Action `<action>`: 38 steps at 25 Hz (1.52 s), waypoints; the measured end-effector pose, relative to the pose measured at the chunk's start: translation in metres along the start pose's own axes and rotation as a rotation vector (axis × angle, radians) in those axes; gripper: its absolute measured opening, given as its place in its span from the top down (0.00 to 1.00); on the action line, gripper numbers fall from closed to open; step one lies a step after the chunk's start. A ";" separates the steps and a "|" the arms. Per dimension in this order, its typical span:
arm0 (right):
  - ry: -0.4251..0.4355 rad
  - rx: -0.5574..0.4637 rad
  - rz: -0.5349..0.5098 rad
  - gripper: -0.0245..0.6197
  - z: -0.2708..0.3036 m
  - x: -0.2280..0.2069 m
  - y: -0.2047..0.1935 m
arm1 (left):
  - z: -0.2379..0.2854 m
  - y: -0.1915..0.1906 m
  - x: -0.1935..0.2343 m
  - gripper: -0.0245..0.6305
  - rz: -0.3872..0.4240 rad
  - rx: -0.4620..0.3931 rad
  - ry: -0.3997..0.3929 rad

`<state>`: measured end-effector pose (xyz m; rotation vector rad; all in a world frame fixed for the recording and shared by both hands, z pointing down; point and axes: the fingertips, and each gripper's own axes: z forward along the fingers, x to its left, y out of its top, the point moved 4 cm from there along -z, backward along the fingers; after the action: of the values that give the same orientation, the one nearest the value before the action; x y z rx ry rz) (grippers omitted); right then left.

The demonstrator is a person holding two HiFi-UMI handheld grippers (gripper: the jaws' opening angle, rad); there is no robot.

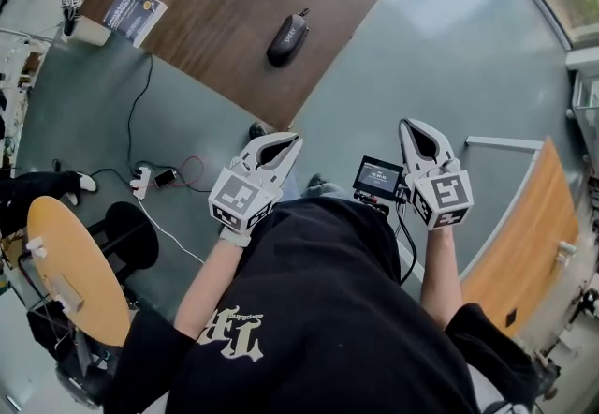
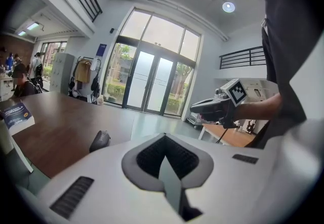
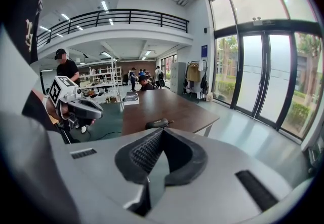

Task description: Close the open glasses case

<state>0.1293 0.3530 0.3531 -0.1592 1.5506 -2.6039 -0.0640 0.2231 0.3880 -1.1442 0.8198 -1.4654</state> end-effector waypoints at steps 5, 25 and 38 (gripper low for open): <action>0.027 -0.017 -0.012 0.98 -0.040 0.009 -0.025 | -0.012 -0.006 -0.043 0.95 -0.021 -0.025 0.037; 0.017 -0.108 -0.099 0.98 -0.069 0.116 -0.002 | -0.112 0.007 -0.021 0.95 -0.015 -0.104 0.044; 0.138 -0.113 -0.251 0.98 -0.022 0.242 0.060 | -0.177 0.027 0.037 0.95 -0.024 -0.204 -0.013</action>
<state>-0.1109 0.3081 0.2984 -0.1985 1.8354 -2.7672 -0.2223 0.1668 0.3173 -1.3180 0.9662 -1.4161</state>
